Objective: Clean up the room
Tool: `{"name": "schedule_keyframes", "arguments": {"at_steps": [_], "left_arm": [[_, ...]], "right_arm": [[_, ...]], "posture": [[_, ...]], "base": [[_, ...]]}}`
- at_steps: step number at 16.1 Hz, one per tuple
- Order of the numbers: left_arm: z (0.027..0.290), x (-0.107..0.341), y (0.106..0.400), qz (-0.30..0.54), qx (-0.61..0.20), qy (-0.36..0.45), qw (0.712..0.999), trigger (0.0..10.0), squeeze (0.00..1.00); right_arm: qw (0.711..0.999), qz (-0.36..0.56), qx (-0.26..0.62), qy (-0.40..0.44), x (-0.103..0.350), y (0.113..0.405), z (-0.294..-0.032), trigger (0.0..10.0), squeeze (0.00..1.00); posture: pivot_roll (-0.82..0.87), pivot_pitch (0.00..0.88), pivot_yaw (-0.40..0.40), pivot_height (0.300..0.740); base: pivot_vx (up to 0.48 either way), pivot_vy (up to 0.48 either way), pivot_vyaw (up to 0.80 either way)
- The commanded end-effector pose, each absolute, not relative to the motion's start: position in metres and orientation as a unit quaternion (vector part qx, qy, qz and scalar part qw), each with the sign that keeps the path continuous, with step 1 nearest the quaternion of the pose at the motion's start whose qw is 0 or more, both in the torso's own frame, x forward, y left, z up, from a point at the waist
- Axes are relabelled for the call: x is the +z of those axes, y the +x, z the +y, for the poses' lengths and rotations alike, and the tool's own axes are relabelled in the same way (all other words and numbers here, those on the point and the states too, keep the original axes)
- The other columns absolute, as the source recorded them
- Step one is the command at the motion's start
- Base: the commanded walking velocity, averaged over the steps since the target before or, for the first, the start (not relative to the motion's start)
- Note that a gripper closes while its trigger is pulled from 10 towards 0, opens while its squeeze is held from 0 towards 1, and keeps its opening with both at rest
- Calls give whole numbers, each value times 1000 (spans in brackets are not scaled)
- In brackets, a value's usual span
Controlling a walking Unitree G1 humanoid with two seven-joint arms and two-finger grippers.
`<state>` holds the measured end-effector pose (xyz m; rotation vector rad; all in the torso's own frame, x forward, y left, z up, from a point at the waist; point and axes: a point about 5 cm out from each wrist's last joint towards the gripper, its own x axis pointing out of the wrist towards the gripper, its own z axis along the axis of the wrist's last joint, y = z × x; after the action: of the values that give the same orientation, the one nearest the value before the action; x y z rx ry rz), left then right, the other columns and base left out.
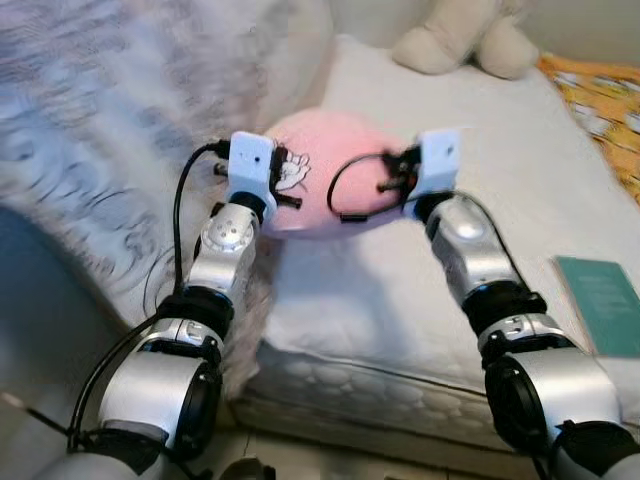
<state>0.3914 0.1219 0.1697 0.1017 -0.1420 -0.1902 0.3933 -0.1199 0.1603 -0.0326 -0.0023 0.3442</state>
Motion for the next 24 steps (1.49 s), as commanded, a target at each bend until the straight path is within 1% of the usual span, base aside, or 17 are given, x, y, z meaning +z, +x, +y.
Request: {"name": "schedule_keyframes", "arguments": {"at_steps": [1, 2, 4, 6, 8, 10, 11, 12, 14, 17, 21, 24], "left_arm": [[122, 183, 394, -101, -76, 51, 991, 10000, 0], [120, 183, 395, -100, -74, 52, 991, 10000, 0], [116, 178, 394, -94, -83, 65, 990, 10000, 0], [116, 179, 397, -86, -81, 64, 991, 10000, 0], [114, 188, 402, -89, -70, 56, 992, 10000, 0], [111, 197, 404, -102, -66, 48, 991, 10000, 0], [107, 198, 402, -112, -78, 47, 989, 10000, 0], [104, 202, 400, -134, -84, 33, 987, 10000, 0], [102, 203, 398, -142, -87, 37, 985, 10000, 0], [102, 199, 401, -123, -83, 46, 988, 10000, 0], [104, 190, 404, -79, -71, 47, 993, 10000, 0], [103, 186, 403, -69, -73, 44, 994, 10000, 0]], "right_arm": [[987, 8, 157, -26, 154, 393, -130, 10000, 192], [986, 16, 162, -37, 153, 393, -126, 10000, 196], [984, 5, 172, -55, 163, 398, -120, 10000, 196], [983, -5, 169, -73, 171, 401, -121, 10000, 196], [984, -24, 147, -97, 183, 406, -127, 10000, 196], [985, -42, 137, -100, 194, 409, -130, 10000, 196], [985, -68, 125, -100, 200, 408, -133, 10000, 188], [983, -119, 101, -98, 212, 406, -140, 10000, 180], [981, -143, 87, -94, 218, 405, -145, 10000, 184], [986, -118, 71, -97, 213, 407, -157, 10000, 184], [991, -72, 69, -93, 194, 406, -155, 10000, 192], [990, -74, 73, -96, 193, 405, -153, 10000, 192]], "posture": [[91, 88, -66, 740], [90, 104, -64, 740], [79, 127, -63, 740], [66, 148, -66, 740], [38, 175, -64, 740], [29, 172, -67, 740], [27, 163, -64, 740], [20, 149, -58, 740], [10, 139, -49, 740], [1, 131, -46, 740], [-8, 138, -47, 740], [-14, 141, -45, 740]], "base": [[0, 0, 0], [0, 0, 0], [0, 0, 0], [0, 0, 0], [0, 0, 0], [0, 0, 0], [0, 0, 0], [0, 0, 0], [0, 0, 0], [0, 0, 0], [468, 0, 0], [467, 0, 0]]}}
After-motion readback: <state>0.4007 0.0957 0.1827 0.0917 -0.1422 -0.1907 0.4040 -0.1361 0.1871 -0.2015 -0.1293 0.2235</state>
